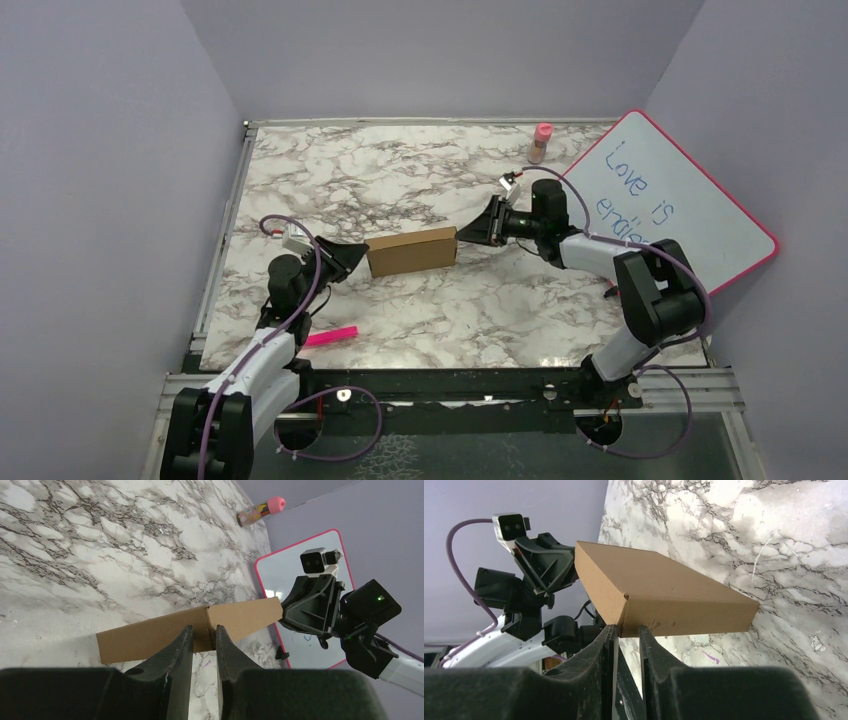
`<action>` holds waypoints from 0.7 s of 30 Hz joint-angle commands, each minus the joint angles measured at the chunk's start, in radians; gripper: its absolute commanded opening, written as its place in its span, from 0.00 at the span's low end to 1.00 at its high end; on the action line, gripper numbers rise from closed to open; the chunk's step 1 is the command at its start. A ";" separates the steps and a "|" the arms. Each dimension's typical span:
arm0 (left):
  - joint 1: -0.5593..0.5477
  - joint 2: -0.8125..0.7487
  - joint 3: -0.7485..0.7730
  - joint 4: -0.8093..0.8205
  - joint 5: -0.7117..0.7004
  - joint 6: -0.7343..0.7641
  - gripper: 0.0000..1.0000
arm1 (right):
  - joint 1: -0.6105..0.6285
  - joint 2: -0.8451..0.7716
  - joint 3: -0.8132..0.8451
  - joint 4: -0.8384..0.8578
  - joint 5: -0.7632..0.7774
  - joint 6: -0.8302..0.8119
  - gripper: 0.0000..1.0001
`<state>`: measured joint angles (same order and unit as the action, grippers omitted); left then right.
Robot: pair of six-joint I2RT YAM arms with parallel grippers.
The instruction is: Fold the paper box
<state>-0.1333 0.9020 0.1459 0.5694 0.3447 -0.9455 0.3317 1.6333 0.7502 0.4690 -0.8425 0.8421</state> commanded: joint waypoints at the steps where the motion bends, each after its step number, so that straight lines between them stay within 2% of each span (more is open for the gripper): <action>1: 0.009 0.044 -0.065 -0.267 -0.060 0.061 0.02 | -0.005 0.066 -0.008 -0.143 0.084 -0.075 0.21; 7: 0.009 0.050 -0.125 -0.187 -0.044 -0.050 0.00 | -0.013 0.091 -0.049 -0.184 0.112 -0.075 0.12; 14: 0.010 0.009 -0.100 -0.181 -0.018 -0.094 0.00 | -0.038 0.047 -0.035 -0.112 0.020 -0.044 0.12; 17: 0.011 0.011 -0.070 -0.189 -0.005 -0.070 0.04 | -0.038 0.034 -0.008 -0.075 -0.025 -0.025 0.17; 21: 0.010 0.022 -0.019 -0.210 0.013 -0.027 0.13 | -0.038 0.001 0.024 -0.044 -0.052 -0.015 0.34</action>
<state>-0.1299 0.8886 0.1261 0.5934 0.3443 -1.0527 0.3099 1.6474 0.7559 0.4721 -0.8959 0.8459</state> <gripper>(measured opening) 0.201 0.273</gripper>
